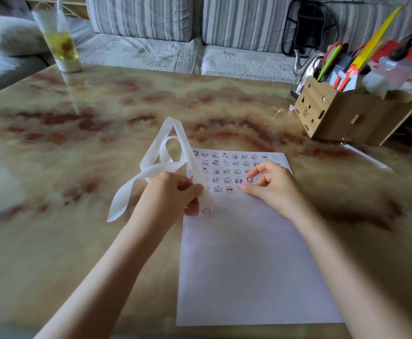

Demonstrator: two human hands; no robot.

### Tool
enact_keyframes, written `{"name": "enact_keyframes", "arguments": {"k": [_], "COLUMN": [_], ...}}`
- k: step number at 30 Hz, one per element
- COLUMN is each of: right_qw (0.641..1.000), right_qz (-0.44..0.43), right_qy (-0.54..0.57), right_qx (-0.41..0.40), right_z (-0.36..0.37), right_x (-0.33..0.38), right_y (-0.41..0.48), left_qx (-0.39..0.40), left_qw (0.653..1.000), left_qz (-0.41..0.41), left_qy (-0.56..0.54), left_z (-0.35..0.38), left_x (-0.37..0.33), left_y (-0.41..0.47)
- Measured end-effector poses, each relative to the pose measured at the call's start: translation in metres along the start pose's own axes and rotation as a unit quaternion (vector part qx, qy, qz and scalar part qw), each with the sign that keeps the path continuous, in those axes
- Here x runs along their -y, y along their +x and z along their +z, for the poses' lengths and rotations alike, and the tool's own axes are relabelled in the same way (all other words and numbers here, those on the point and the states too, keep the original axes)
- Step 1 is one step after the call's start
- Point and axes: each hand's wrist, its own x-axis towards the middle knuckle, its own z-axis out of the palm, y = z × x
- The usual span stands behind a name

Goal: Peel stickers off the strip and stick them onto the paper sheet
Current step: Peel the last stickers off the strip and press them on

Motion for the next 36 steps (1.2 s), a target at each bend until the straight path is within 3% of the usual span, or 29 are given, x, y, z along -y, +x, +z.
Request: {"name": "enact_keyframes", "arguments": {"k": [28, 33, 36], "right_qw": [1.0, 0.995, 0.998], "right_qz": [0.003, 0.011, 0.003], "right_qy": [0.023, -0.098, -0.054], "right_qx": [0.009, -0.019, -0.025], "right_z": [-0.002, 0.006, 0.004], "right_x": [-0.001, 0.008, 0.004], "right_y": [0.001, -0.008, -0.005], "left_qx": [0.003, 0.0, 0.002], "left_qw": [1.0, 1.0, 1.0], "left_qz": [-0.004, -0.005, -0.005], "left_qy": [-0.003, -0.002, -0.004], "left_z": [0.0, 0.001, 0.001], "left_x": [0.0, -0.001, 0.0], "left_y": [0.0, 0.0, 0.0]}}
